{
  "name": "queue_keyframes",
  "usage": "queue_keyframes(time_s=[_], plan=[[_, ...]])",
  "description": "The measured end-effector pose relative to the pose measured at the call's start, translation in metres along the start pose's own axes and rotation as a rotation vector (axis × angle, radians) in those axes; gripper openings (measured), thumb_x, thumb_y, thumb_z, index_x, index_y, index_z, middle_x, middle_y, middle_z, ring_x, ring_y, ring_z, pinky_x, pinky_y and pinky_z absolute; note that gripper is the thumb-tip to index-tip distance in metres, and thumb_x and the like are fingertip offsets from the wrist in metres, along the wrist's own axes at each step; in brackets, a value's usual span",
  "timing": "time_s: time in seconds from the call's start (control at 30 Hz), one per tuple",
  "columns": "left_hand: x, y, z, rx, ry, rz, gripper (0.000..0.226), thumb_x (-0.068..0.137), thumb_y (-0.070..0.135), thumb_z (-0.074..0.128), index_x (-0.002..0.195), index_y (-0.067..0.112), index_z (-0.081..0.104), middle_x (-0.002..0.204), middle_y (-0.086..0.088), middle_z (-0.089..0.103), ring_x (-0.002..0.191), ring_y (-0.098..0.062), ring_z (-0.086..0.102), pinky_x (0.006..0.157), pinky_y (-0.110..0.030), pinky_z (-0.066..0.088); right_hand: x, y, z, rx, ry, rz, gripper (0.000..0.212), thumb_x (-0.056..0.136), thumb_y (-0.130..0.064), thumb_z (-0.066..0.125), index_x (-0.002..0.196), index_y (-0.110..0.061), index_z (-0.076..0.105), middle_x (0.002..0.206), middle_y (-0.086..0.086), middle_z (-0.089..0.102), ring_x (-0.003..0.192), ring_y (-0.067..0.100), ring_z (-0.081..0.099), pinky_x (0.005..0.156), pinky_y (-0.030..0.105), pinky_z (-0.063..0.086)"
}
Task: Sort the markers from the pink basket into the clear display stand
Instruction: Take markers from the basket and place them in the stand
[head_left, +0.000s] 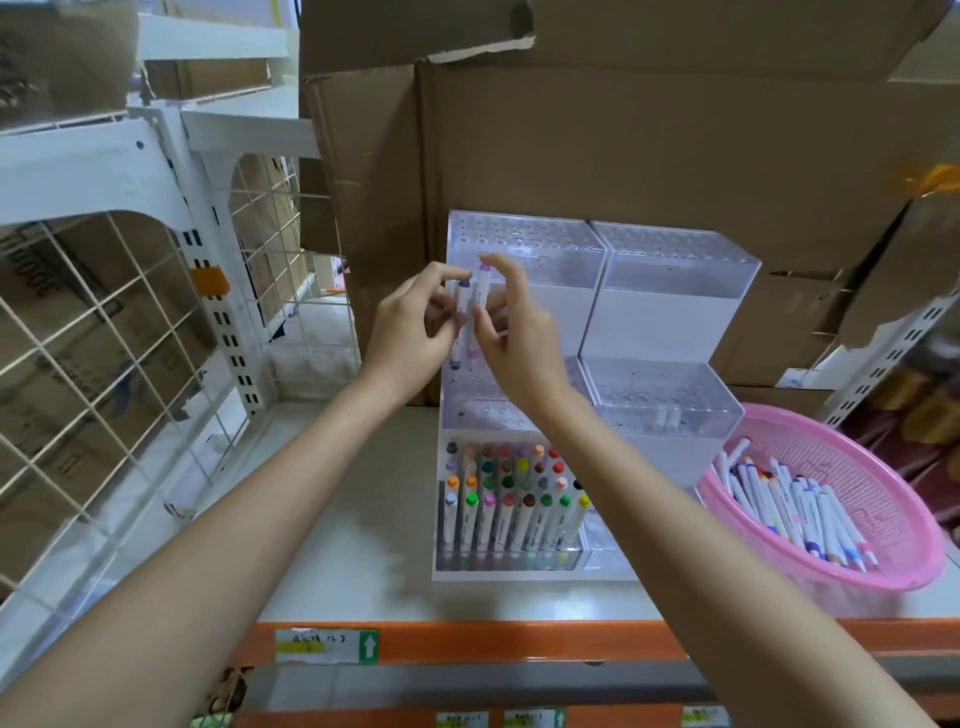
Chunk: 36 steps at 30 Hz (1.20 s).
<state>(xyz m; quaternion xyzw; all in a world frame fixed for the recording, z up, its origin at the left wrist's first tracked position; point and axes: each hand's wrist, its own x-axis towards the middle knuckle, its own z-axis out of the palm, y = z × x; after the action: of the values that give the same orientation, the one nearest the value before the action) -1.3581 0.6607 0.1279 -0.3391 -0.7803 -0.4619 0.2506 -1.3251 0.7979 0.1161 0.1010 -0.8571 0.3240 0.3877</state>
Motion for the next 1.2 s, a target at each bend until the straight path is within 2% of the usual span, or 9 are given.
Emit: queue_keyframes(time_s=[0.2,0.33,0.5,0.63,0.73,0.83,0.97,1.07,1.2], plan=[[-0.005,-0.001,0.001,0.048,-0.006,-0.011,0.027,0.082,0.005,0.069,0.107,0.012,0.061,0.086,-0.003,0.062,0.076,-0.013,0.062,0.07,-0.023,0.052,0.001,0.0,-0.001,0.024,0.009,0.022,0.054,0.088,-0.006,0.058,0.129,-0.03,0.033,0.07,-0.001,0.061,0.06,0.01,0.062,0.059,0.033,0.055],[-0.01,-0.006,0.002,0.043,-0.011,-0.062,0.026,0.079,0.003,0.071,0.102,0.012,0.061,0.087,-0.003,0.063,0.076,-0.013,0.062,0.072,-0.029,0.054,0.0,0.001,-0.001,0.055,0.031,0.029,0.053,0.087,-0.005,0.061,0.131,-0.025,0.041,0.073,-0.001,0.061,0.064,0.013,0.064,0.061,0.037,0.056],[-0.008,-0.003,0.001,0.073,-0.05,-0.052,0.024,0.081,0.002,0.068,0.101,0.012,0.059,0.084,-0.002,0.06,0.073,-0.013,0.061,0.067,-0.02,0.051,0.0,0.001,-0.001,0.047,0.033,0.035,0.051,0.085,-0.004,0.064,0.131,-0.019,0.047,0.075,0.0,0.059,0.064,0.014,0.063,0.063,0.04,0.057],[-0.007,-0.002,-0.002,0.155,-0.084,0.016,0.022,0.084,0.004,0.065,0.104,0.011,0.058,0.09,-0.003,0.061,0.077,-0.017,0.061,0.07,-0.033,0.054,0.0,0.0,-0.002,0.028,0.022,0.031,0.052,0.085,-0.005,0.066,0.131,-0.019,0.045,0.074,0.001,0.059,0.064,0.014,0.063,0.063,0.037,0.058],[-0.006,0.001,-0.007,0.211,-0.096,0.038,0.019,0.088,0.007,0.061,0.106,0.01,0.06,0.092,-0.005,0.061,0.08,-0.018,0.061,0.069,-0.028,0.051,0.0,0.0,-0.003,-0.004,-0.023,0.031,0.052,0.085,-0.006,0.068,0.13,-0.019,0.046,0.074,0.001,0.061,0.066,0.015,0.063,0.066,0.035,0.058],[-0.005,0.003,-0.011,0.241,-0.09,0.061,0.02,0.088,0.007,0.06,0.107,0.011,0.063,0.092,-0.005,0.061,0.08,-0.018,0.061,0.069,-0.032,0.052,-0.001,-0.002,-0.003,-0.07,-0.11,0.027,0.049,0.086,-0.009,0.066,0.128,-0.022,0.044,0.074,0.002,0.061,0.066,0.018,0.061,0.066,0.038,0.057],[-0.006,0.004,-0.016,0.302,-0.099,0.099,0.028,0.089,0.007,0.06,0.116,0.01,0.065,0.101,-0.006,0.063,0.09,-0.022,0.062,0.072,-0.028,0.048,-0.002,-0.004,-0.005,-0.122,-0.157,0.045,0.047,0.088,-0.011,0.064,0.128,-0.02,0.042,0.072,-0.001,0.057,0.062,0.015,0.056,0.06,0.03,0.053],[-0.009,0.004,-0.019,0.367,-0.115,0.139,0.032,0.087,0.007,0.062,0.119,0.011,0.064,0.104,-0.006,0.064,0.093,-0.024,0.063,0.068,-0.026,0.044,-0.003,-0.007,-0.008,-0.168,-0.177,0.06,0.046,0.089,-0.015,0.063,0.129,-0.021,0.04,0.073,-0.003,0.055,0.061,0.013,0.054,0.057,0.025,0.05],[-0.011,0.005,-0.023,0.44,-0.148,0.16,0.035,0.088,0.008,0.061,0.122,0.012,0.062,0.107,-0.006,0.063,0.096,-0.025,0.062,0.064,-0.027,0.043,-0.004,-0.008,-0.01,-0.198,-0.147,0.044,0.036,0.094,-0.019,0.057,0.127,-0.024,0.042,0.074,-0.001,0.06,0.064,0.016,0.057,0.06,0.037,0.055]])
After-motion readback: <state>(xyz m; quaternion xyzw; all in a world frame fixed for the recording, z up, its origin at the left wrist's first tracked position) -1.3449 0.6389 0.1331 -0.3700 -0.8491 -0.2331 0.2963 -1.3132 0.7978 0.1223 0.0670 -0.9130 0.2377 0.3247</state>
